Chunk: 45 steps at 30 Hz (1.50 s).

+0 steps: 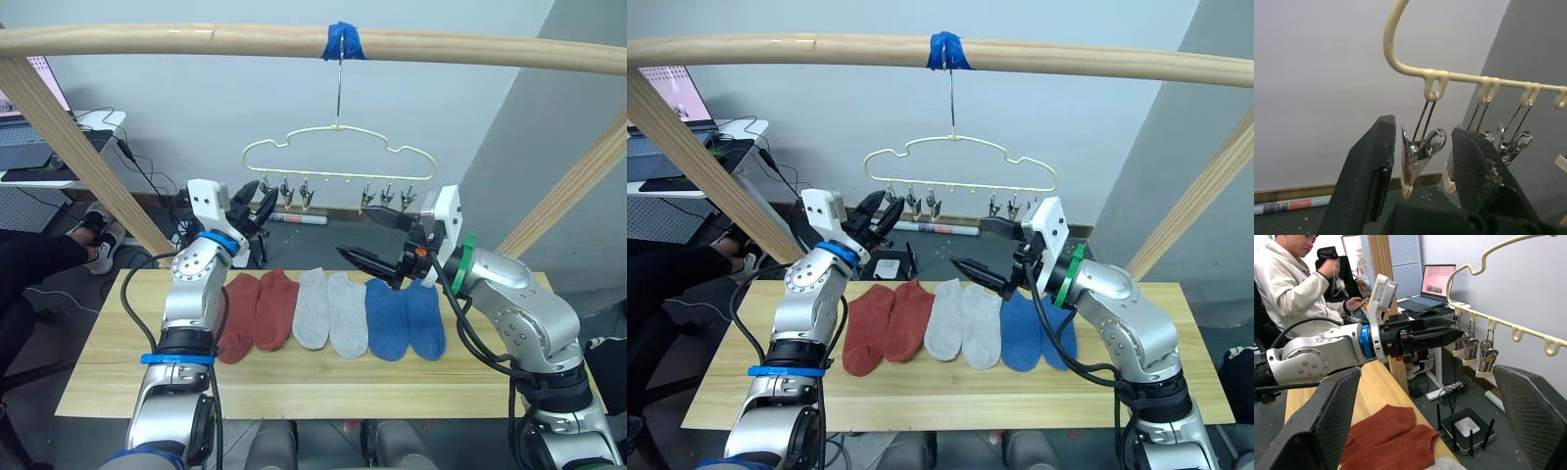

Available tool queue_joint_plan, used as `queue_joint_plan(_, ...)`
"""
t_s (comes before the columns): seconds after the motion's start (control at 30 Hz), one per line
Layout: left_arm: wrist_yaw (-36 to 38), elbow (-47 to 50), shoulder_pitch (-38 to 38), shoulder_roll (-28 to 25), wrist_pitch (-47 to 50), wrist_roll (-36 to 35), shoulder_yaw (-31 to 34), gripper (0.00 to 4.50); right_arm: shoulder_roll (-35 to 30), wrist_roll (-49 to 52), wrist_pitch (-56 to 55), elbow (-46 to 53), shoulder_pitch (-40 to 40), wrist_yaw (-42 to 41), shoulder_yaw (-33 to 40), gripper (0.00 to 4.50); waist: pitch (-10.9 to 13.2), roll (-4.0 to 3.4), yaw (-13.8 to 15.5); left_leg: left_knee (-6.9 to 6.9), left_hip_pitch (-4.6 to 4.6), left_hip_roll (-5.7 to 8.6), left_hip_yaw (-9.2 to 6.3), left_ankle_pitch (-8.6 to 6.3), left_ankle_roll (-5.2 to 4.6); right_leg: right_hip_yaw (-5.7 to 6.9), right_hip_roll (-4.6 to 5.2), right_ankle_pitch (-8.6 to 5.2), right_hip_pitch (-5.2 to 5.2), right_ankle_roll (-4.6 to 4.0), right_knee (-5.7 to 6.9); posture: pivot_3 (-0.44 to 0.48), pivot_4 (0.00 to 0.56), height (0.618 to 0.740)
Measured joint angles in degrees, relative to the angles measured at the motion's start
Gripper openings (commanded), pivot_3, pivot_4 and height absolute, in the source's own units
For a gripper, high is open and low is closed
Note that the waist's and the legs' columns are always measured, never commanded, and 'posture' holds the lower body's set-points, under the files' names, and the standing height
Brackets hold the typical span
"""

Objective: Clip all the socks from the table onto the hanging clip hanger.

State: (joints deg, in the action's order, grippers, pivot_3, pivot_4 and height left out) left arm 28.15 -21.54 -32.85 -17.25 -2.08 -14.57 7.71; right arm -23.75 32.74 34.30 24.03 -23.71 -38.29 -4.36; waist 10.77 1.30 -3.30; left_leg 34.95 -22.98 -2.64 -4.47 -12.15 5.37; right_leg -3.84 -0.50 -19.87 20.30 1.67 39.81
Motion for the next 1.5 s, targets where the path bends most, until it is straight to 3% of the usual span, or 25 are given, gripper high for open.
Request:
queue_joint_plan(0.43,0.01,-3.72,-1.29,0.13,-2.17,0.38,0.00,2.06,-0.05,0.04,0.43,0.66,-0.03,0.41,0.16,4.50,0.01,0.00,-0.02,0.00,-0.01,0.00,0.00,0.00,0.00,0.00,0.00,0.00,0.00,0.00,-0.02,-0.079,0.174,0.740)
queue_joint_plan(0.73,0.29,-5.65,-2.08,0.83,-3.38,0.27,0.02,0.14,-0.05,0.15,1.29,1.17,-0.03,0.90,0.35,4.50,0.06,0.01,-0.02,0.00,-0.02,0.00,0.00,0.00,0.00,0.01,0.00,0.00,0.00,0.00,-0.03,-0.081,0.177,0.740)
queue_joint_plan(1.03,1.01,-5.43,-3.07,-0.13,-3.23,0.55,-0.23,0.08,-1.12,-1.51,1.15,1.20,2.72,1.46,0.35,4.50,0.21,0.06,0.03,-0.04,-0.03,0.00,-0.01,0.00,0.00,0.03,0.00,0.00,-0.01,0.00,-0.10,-0.064,0.185,0.740)
queue_joint_plan(1.13,1.99,-3.10,-2.32,-2.42,-0.57,0.83,-0.67,0.08,-3.99,-7.55,-0.79,-3.51,7.33,2.15,-1.92,4.50,0.30,0.10,0.03,-0.06,-0.04,0.01,0.01,0.00,0.00,0.01,0.01,0.00,-0.02,0.00,-0.18,-0.062,0.187,0.740)
queue_joint_plan(1.23,3.78,1.46,-0.51,-3.86,5.19,-0.35,-0.81,0.08,-6.18,-16.22,-5.69,-14.20,9.87,3.74,-4.69,4.50,0.50,0.13,0.01,-0.05,-0.02,0.01,0.02,0.00,0.00,-0.01,0.02,0.00,-0.02,0.00,-0.17,-0.049,0.189,0.740)
queue_joint_plan(1.5,6.41,10.24,1.18,-5.81,16.83,-3.43,-0.85,0.08,-6.54,-27.65,-15.87,-37.69,6.53,8.12,-5.70,4.50,1.21,0.09,-0.09,-0.04,-0.01,-0.01,0.03,0.00,0.01,-0.04,0.01,0.00,0.01,0.00,-0.08,-0.033,0.191,0.740)
